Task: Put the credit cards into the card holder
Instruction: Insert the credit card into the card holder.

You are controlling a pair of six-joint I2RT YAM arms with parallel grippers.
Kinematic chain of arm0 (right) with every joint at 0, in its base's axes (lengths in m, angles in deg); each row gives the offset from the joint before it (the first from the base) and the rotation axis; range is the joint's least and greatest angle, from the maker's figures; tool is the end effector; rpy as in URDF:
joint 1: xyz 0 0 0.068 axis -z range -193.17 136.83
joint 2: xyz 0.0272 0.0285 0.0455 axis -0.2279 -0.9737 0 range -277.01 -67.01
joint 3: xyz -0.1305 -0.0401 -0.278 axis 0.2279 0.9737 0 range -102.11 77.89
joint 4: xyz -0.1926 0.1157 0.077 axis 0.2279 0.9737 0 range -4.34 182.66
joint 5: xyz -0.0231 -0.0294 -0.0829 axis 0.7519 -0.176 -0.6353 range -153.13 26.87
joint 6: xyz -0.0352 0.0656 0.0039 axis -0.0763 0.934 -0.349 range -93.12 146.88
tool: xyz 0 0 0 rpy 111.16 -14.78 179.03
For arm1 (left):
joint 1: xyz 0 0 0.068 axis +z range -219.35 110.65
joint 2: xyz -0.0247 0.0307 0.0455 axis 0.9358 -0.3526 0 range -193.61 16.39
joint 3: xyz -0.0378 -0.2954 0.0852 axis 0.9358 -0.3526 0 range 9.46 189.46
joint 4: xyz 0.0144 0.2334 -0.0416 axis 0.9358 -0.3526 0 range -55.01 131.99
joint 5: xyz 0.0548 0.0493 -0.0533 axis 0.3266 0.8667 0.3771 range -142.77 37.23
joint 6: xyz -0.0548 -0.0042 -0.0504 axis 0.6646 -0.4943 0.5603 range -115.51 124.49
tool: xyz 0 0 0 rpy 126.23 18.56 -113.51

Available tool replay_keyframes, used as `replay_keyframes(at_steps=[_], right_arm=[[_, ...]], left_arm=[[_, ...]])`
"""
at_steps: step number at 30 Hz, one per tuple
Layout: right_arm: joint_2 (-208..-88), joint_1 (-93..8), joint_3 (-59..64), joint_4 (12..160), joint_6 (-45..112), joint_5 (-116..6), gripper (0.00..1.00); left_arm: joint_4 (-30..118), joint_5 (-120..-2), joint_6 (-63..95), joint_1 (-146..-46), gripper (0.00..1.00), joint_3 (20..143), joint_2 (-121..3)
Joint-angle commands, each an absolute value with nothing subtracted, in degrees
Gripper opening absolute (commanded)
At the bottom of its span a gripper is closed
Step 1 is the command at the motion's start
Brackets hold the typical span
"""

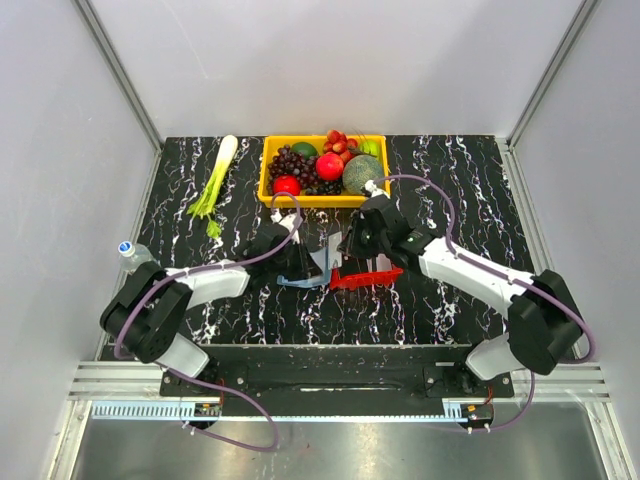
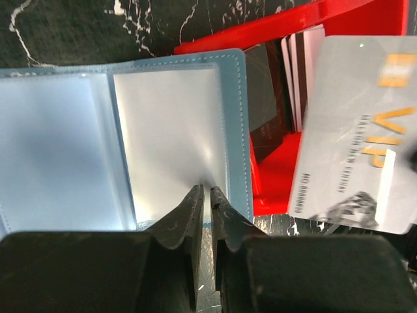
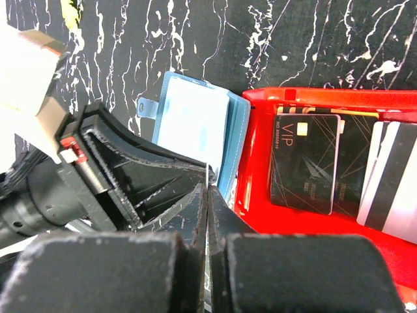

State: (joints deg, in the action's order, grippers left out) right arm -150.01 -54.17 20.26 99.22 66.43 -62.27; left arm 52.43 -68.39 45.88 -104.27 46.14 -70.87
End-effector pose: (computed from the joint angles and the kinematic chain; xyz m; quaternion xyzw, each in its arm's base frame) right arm 0.2358 0.2063 0.2876 -0.0147 0.9022 0.2838 0.3245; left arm 0.2313 -0.1820 0.1973 0.0064 0.9002 -0.3549 0.2522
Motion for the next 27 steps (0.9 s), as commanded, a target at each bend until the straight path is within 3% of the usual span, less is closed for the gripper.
replay_keyframes(at_steps=[1,9,27], right_arm=[[-152.26,-54.22,16.98,95.86,66.87,-59.45,0.0],[-157.26,-54.83,15.23,93.48,67.49,-58.65,0.0],[-165.09,-57.56,12.41,93.05,66.52,-62.34,0.0]], left_arm=[[53.42,-64.38,43.95,-104.07,0.13,46.29,-66.66],[51.66,-65.61,44.74,-103.37,0.05,45.58,-68.86],[52.63,-66.83,45.62,-103.37,0.06,42.77,-70.62]])
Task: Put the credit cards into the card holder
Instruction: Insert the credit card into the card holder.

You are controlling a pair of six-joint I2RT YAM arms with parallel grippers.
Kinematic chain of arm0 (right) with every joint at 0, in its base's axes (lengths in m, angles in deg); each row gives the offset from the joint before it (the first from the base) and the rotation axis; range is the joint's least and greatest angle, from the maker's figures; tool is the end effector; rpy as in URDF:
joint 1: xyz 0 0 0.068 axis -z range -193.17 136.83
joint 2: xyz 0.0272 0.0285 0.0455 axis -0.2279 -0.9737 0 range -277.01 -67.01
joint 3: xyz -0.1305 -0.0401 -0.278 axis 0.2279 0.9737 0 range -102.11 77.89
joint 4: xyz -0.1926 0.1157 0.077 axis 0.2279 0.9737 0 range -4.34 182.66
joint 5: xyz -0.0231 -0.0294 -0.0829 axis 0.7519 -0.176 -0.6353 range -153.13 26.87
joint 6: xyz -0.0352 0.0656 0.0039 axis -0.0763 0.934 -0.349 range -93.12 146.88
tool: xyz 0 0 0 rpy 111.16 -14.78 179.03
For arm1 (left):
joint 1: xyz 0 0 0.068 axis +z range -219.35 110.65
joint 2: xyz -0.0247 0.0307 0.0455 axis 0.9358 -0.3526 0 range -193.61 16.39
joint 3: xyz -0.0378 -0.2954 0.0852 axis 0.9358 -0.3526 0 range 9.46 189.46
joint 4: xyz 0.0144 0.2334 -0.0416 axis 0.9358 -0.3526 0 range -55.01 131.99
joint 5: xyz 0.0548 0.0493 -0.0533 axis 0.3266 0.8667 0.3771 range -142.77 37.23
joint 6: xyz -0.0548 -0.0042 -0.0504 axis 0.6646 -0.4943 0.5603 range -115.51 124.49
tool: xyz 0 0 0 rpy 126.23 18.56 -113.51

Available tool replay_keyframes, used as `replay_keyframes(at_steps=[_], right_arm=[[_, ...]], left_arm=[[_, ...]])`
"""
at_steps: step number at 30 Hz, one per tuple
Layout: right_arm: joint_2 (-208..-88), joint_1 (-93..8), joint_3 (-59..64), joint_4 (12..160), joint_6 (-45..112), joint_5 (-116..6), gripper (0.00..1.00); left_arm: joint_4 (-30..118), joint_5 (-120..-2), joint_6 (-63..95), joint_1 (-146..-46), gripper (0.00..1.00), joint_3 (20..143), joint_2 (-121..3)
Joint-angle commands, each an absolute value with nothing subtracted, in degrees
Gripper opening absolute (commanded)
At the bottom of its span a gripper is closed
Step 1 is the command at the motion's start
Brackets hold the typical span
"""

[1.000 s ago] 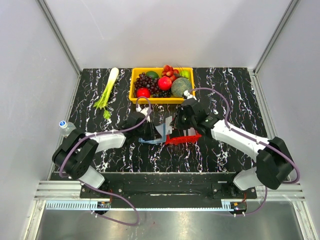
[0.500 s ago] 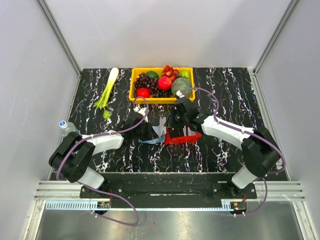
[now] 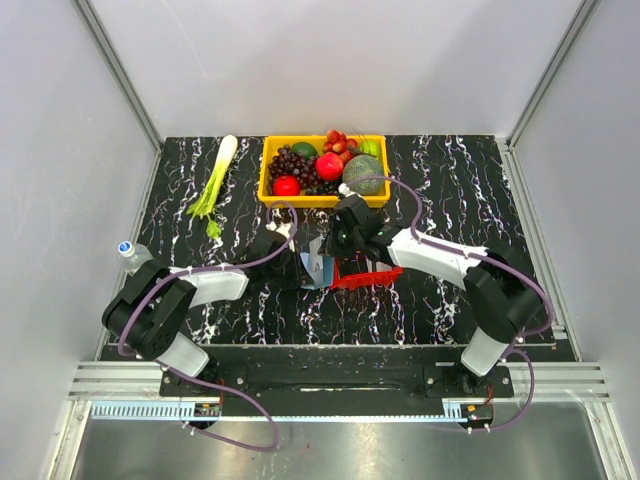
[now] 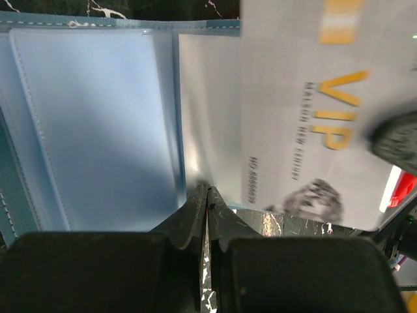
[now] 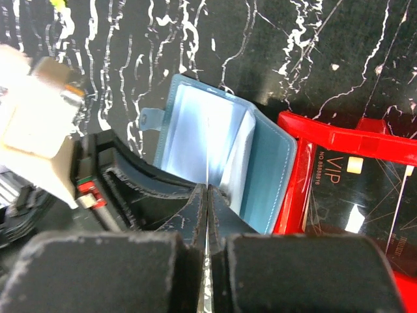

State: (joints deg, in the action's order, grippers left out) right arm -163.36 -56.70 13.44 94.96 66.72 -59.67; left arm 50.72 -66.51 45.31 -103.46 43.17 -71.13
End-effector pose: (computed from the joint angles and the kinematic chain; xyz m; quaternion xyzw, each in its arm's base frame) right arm 0.2685 0.2603 0.2587 -0.0418 0.9094 0.2951 0.2901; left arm 0.2235 -0.1693 0.1782 -0.0081 0.9186 -0.3184 0.2338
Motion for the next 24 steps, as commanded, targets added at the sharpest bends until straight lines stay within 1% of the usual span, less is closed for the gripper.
replay_keyframes(at_steps=[1,6,9,11,14,16,18,20,24], right_arm=[[-165.7,-57.64,12.24,92.95,66.52,-62.78,0.0],[-167.55,-58.0,11.71,95.24,65.12,-65.24,0.0],[-167.47,-58.17,13.28,95.59,64.42,-66.29,0.0],[-168.17,-58.17,13.73,95.59,64.15,-65.77,0.0],[-169.05,-58.26,14.08,94.1,64.32,-64.1,0.0],[-169.22,-58.26,14.08,93.48,64.59,-63.92,0.0],[-169.31,-58.26,14.08,92.87,64.68,-63.75,0.0],[-168.96,-58.17,14.34,92.08,64.94,-63.31,0.0],[-168.61,-58.09,15.31,89.18,65.9,-60.32,0.0]], left_arm=[[52.63,-66.75,45.54,-103.37,0.06,42.68,-70.53],[51.75,-66.66,45.53,-103.37,0.06,42.15,-69.48],[50.26,-64.21,45.62,-103.37,0.06,41.19,-66.15],[48.6,-62.1,45.45,-103.28,0.08,40.75,-63.07],[46.66,-60.25,44.05,-103.1,0.17,41.97,-58.85],[45.34,-59.19,42.99,-103.02,0.26,43.64,-57.27],[43.5,-57.61,41.85,-102.58,0.31,45.83,-57.43],[42.09,-57.16,40.97,-101.26,0.31,47.94,-59.97],[41.64,-59.27,40.88,-99.15,0.27,48.74,-65.51]])
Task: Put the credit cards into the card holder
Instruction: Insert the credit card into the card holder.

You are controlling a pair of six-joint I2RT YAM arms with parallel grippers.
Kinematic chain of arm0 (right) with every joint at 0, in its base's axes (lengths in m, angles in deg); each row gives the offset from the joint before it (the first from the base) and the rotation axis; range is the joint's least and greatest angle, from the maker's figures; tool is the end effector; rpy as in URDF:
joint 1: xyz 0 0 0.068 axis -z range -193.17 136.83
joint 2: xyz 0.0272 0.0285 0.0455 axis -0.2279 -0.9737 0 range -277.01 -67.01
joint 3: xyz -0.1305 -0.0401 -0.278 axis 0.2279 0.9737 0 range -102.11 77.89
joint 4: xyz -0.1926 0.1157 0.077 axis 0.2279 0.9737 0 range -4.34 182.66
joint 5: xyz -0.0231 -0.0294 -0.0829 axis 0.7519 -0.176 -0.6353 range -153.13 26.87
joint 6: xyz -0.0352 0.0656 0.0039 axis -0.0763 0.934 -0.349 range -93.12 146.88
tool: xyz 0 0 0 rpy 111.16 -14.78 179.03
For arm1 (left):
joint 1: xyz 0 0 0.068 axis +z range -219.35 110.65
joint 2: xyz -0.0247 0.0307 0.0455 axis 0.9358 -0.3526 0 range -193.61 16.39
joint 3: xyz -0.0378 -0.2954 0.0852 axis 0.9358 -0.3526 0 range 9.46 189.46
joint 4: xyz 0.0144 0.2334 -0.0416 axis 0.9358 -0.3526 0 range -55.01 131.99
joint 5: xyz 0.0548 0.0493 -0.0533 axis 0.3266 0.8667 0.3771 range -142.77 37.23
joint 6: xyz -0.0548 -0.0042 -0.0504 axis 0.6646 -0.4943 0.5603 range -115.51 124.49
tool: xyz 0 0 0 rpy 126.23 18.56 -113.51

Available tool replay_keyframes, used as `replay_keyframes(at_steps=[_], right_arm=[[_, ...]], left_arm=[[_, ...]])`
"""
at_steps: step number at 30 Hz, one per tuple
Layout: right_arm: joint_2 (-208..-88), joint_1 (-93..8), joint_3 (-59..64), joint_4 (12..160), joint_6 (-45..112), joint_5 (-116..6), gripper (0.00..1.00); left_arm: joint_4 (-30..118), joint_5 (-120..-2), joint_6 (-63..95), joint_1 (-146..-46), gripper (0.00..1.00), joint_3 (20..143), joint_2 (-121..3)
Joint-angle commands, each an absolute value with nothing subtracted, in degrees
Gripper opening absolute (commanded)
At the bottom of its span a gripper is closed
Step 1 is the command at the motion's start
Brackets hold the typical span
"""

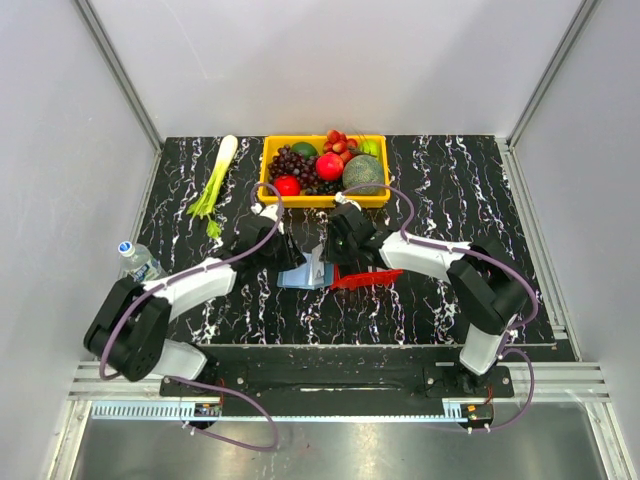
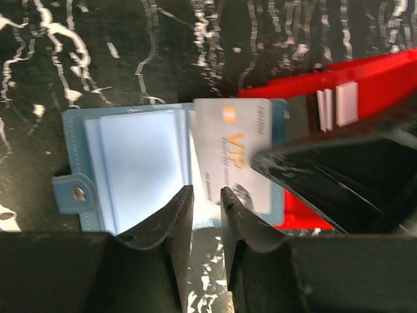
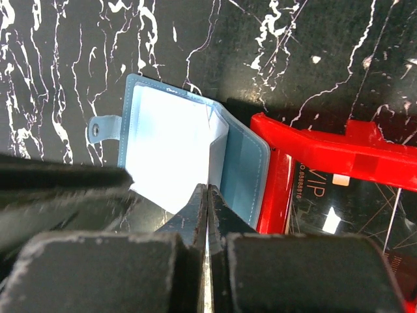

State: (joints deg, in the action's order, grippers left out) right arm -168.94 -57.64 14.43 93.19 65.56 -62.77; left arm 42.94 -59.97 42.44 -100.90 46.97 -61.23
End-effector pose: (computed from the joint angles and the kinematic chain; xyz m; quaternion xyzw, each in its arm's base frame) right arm 0.2754 0.2709 0.2212 -0.0480 0.9260 0.2507 0.2783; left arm 0.2236 -0.1464 0.2271 -0.0235 0.9015 -0.2908 0.3196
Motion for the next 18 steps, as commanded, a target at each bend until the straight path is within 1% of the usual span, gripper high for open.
replay_keyframes(at_steps=[1,5,10,12,18], right_arm=[[-168.7,-58.17,15.57,88.91,66.43,-59.62,0.0],[-168.7,-58.17,17.42,86.28,68.36,-57.07,0.0],[-170.45,-58.26,16.37,86.89,69.77,-55.4,0.0],[-170.54,-58.26,16.8,86.45,70.48,-55.31,0.0],[-170.98,-58.17,16.46,86.18,70.83,-54.7,0.0]], left_arm=[[41.73,-59.45,41.05,-98.97,0.26,48.74,-66.65],[41.82,-59.28,41.23,-98.88,0.25,47.17,-67.8],[41.2,-57.17,41.14,-98.88,0.25,45.06,-68.42],[40.76,-56.73,41.31,-98.88,0.23,44.44,-68.77],[39.8,-54.53,44.48,-98.88,0.22,41.01,-65.79]])
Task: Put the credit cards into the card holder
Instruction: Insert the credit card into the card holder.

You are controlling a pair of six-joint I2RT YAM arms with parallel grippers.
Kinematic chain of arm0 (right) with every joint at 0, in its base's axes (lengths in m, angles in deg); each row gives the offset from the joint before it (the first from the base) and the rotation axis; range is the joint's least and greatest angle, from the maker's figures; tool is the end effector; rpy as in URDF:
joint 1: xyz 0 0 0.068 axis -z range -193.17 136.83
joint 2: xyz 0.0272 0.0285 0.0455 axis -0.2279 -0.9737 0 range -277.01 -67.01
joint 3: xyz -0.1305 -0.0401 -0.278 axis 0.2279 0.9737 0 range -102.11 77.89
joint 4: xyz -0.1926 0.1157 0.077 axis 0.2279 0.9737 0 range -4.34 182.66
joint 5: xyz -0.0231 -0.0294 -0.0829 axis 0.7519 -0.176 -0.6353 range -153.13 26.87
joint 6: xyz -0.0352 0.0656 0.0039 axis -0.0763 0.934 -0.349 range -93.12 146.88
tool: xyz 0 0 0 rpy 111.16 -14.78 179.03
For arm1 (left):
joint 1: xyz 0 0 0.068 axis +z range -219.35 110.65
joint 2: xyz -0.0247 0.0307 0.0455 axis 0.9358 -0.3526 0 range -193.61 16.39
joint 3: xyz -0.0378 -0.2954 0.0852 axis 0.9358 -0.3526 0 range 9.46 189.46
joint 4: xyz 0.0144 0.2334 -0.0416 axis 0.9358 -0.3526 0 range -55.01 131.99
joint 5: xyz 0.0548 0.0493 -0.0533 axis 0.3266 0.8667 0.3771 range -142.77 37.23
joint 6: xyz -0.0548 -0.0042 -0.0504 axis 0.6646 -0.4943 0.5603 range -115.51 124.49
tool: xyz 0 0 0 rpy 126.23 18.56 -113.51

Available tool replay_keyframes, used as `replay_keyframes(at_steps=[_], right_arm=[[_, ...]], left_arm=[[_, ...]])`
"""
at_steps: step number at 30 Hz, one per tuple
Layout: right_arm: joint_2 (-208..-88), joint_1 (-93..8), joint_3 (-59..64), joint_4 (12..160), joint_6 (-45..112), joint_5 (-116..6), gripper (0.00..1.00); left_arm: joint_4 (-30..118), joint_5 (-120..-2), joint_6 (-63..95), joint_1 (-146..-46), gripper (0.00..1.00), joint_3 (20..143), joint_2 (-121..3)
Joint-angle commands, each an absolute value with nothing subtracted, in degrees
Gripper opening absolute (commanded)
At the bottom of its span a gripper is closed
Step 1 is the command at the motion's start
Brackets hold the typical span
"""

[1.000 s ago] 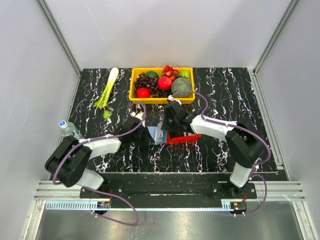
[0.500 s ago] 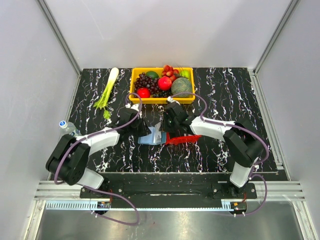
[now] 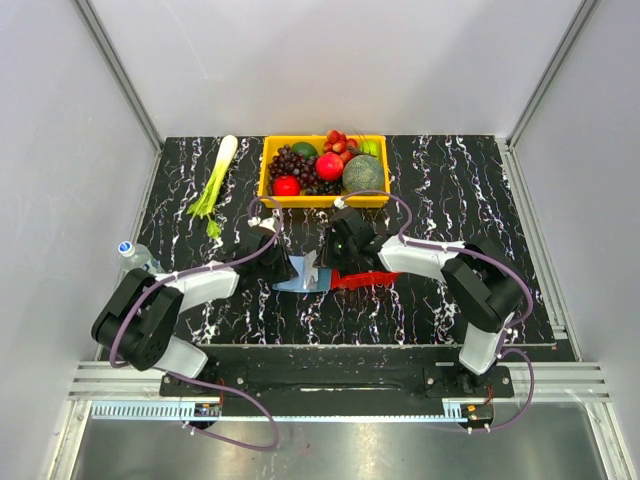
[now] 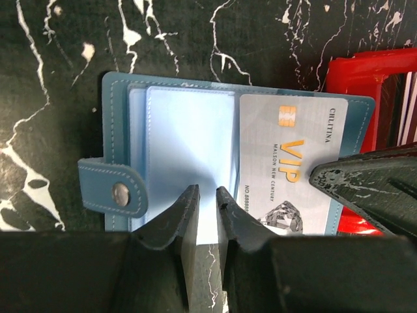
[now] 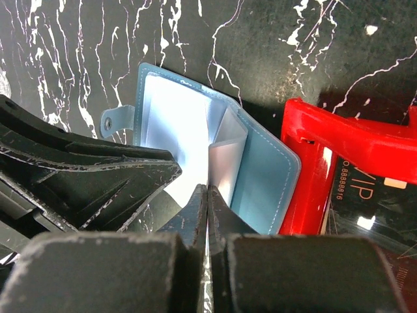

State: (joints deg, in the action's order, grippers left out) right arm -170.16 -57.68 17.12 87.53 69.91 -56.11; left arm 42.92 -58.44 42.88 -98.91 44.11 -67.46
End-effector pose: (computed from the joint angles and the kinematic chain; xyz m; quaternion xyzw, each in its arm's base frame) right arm 0.2717 0.2779 0.2090 -0.0357 0.9193 0.3091 0.2412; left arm 0.2293 -0.1371 0.1853 -0.0544 0.9319 -0.2371 0.2691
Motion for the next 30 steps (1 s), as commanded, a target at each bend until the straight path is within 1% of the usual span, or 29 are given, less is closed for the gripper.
replay_keyframes(at_steps=[1,8,11,14,21,30], right_arm=[[-171.42,-58.17,16.19,86.18,70.57,-54.61,0.0],[-169.4,-58.17,13.47,90.58,65.65,-58.56,0.0],[-167.91,-58.0,12.06,90.76,64.94,-55.76,0.0],[-166.77,-58.09,9.69,91.72,64.85,-52.59,0.0],[-165.8,-58.52,9.25,91.9,64.68,-53.02,0.0],[-170.19,-59.67,7.93,90.15,66.78,-51.27,0.0]], left_arm=[[39.62,-54.35,45.09,-98.88,0.21,40.4,-65.0],[38.21,-53.03,48.96,-98.88,0.21,35.39,-59.2],[37.95,-53.03,49.05,-98.88,0.21,35.12,-58.05],[38.04,-53.03,48.79,-98.88,0.21,35.82,-59.1],[39.44,-54.44,47.91,-98.88,0.21,37.4,-62.0],[40.59,-55.93,47.47,-98.97,0.2,38.11,-62.01]])
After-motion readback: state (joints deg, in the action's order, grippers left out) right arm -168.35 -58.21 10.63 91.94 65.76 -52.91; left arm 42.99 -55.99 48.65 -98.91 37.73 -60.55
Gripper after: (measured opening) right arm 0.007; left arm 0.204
